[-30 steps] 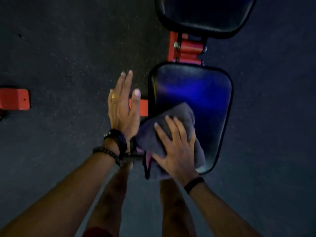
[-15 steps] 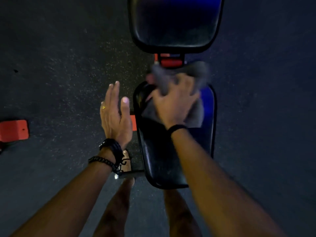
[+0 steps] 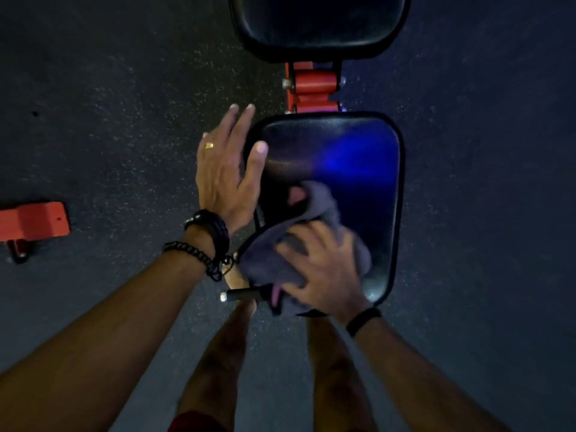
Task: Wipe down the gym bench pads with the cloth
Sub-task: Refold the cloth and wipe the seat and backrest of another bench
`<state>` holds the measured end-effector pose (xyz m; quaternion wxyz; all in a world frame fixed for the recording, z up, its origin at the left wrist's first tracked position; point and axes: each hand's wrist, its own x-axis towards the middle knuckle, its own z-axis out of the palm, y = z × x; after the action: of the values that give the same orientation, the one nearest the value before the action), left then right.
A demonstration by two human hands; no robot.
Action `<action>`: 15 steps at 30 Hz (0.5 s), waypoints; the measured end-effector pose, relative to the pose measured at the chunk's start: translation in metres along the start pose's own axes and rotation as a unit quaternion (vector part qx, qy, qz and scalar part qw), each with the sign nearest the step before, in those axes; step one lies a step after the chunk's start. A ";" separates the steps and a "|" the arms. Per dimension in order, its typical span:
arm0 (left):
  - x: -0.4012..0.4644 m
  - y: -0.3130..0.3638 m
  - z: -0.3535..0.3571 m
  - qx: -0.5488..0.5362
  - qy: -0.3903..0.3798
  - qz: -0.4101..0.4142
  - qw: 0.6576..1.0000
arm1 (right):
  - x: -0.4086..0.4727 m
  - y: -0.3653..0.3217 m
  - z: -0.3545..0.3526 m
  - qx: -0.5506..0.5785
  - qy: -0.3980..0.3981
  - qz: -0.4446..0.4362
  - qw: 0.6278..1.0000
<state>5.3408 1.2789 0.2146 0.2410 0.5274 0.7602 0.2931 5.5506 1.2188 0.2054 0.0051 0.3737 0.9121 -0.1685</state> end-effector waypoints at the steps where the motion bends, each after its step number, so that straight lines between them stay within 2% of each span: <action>1: -0.002 -0.001 -0.001 0.006 -0.003 0.004 1.000 | -0.010 0.013 0.001 -0.002 0.036 0.099 0.994; 2: -0.005 -0.003 -0.001 0.006 -0.005 0.001 1.000 | -0.017 0.015 0.001 0.015 0.080 0.260 0.962; 3: -0.009 -0.003 -0.001 0.006 -0.003 -0.006 1.000 | -0.020 0.000 0.001 0.037 0.121 0.421 0.898; 4: -0.014 -0.002 -0.001 0.003 0.000 -0.016 1.000 | -0.016 -0.026 0.004 0.070 0.134 0.511 0.846; 5: -0.019 -0.001 0.000 -0.004 0.002 -0.026 1.000 | -0.011 -0.052 0.003 0.091 0.123 0.530 0.834; 6: -0.025 0.002 0.000 -0.013 0.001 -0.033 0.999 | -0.014 -0.071 0.005 0.087 0.092 0.476 0.870; 7: -0.031 0.003 -0.001 -0.021 -0.002 -0.036 0.999 | -0.027 -0.076 0.014 0.063 0.047 0.365 0.928; 8: -0.037 0.003 -0.004 -0.023 -0.008 -0.038 0.999 | -0.047 -0.061 0.019 0.020 0.010 0.209 0.978; 9: -0.043 0.002 -0.009 -0.021 -0.015 -0.042 0.999 | -0.069 -0.031 0.015 -0.007 -0.017 0.078 0.997; 10: -0.049 0.000 -0.017 -0.019 -0.024 -0.051 0.998 | -0.090 0.001 0.010 -0.020 -0.038 -0.002 0.999; 11: -0.059 -0.004 -0.024 -0.019 -0.038 -0.063 0.997 | -0.108 0.025 0.001 -0.027 -0.066 -0.015 0.997; 12: -0.069 -0.004 -0.033 -0.022 -0.057 -0.077 0.995 | -0.124 0.043 -0.007 -0.019 -0.090 0.053 0.994; 13: -0.080 -0.003 -0.040 -0.025 -0.078 -0.090 0.993 | -0.134 0.050 -0.014 0.013 -0.111 0.181 0.977; 14: -0.087 0.000 -0.046 -0.023 -0.105 -0.099 0.989 | -0.138 0.049 -0.019 0.058 -0.120 0.313 0.940; 15: -0.096 0.006 -0.054 -0.018 -0.138 -0.108 0.984 | -0.140 0.041 -0.022 0.111 -0.110 0.442 0.883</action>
<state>5.3394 1.1795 0.2630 0.3836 0.4734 0.7663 0.2036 5.6821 1.1574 0.2323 0.1381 0.7156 0.6209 -0.2887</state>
